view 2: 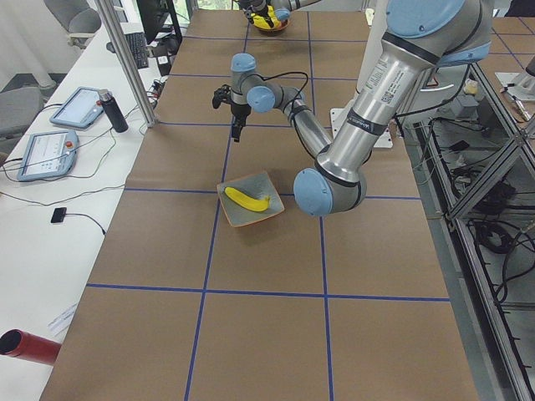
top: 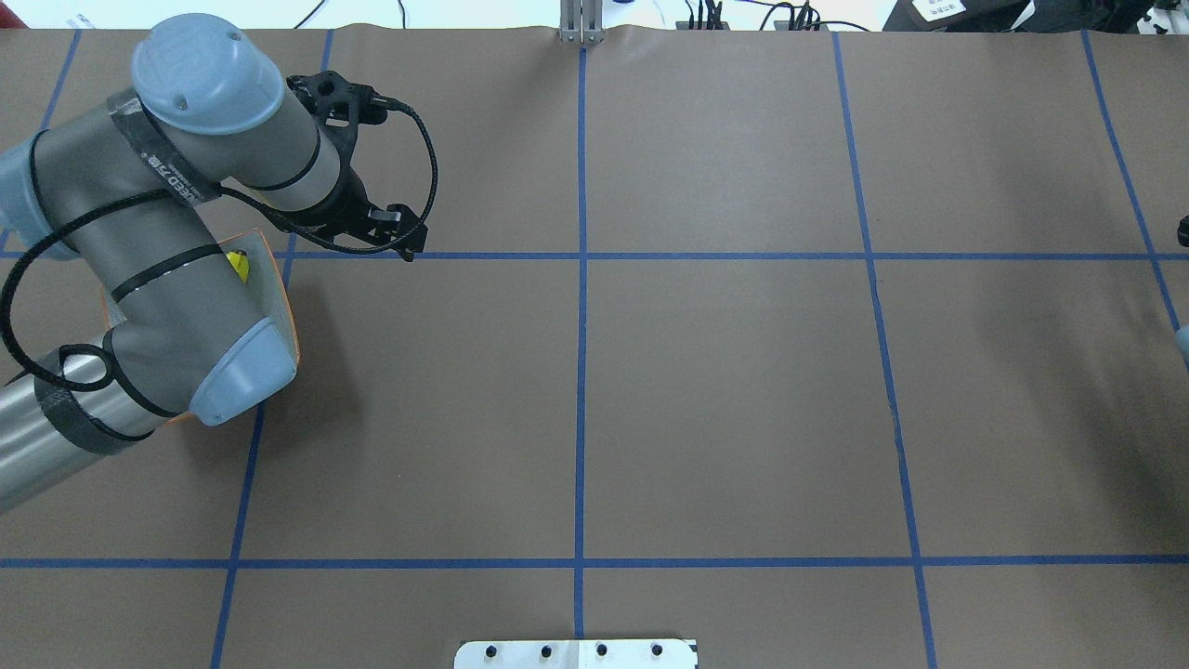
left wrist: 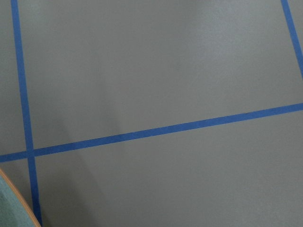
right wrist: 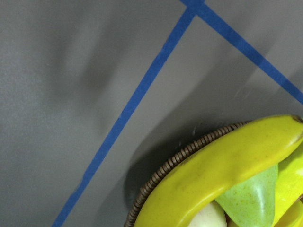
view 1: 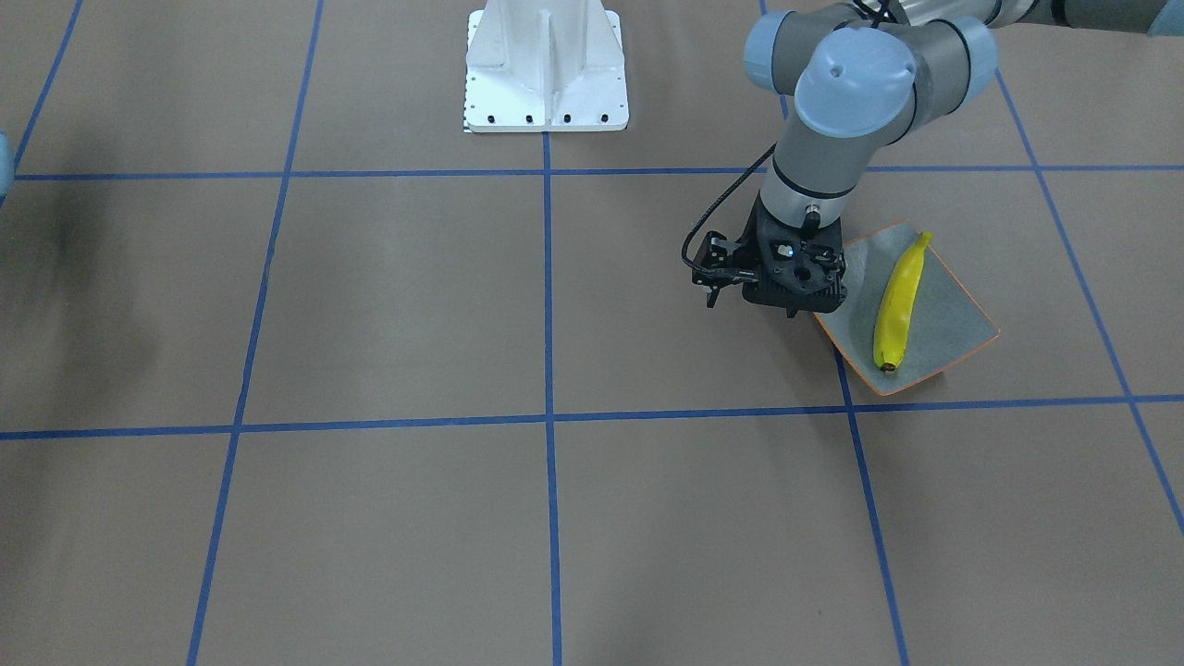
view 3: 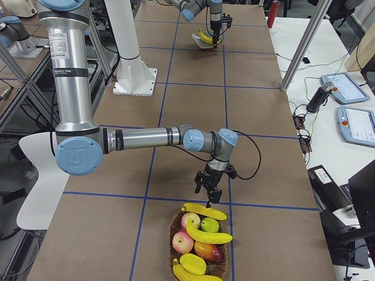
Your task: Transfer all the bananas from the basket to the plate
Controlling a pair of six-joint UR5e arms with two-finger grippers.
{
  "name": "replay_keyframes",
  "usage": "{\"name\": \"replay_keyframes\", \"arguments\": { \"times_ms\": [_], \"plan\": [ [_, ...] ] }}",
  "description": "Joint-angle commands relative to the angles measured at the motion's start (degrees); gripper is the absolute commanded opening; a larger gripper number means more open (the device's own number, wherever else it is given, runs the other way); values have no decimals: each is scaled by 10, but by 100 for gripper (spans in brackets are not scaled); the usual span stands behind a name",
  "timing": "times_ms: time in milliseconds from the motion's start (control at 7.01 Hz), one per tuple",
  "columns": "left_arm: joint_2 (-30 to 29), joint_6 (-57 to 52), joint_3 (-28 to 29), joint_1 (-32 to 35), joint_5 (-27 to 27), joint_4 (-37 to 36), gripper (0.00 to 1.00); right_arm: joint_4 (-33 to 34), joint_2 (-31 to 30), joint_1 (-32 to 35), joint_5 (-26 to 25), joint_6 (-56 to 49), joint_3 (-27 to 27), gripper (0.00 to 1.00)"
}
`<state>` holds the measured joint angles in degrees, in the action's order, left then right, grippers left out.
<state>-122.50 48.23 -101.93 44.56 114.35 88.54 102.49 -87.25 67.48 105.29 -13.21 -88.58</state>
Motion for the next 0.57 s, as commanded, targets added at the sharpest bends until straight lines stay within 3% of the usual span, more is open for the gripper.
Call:
{"name": "replay_keyframes", "arguments": {
  "times_ms": [0,428],
  "plan": [
    [-1,0,0,0,0,1,100,-1,-7,-2,0,-1,8,92],
    [-4,0,0,0,0,1,100,-5,-11,-6,0,-6,18,82]
  ]
}}
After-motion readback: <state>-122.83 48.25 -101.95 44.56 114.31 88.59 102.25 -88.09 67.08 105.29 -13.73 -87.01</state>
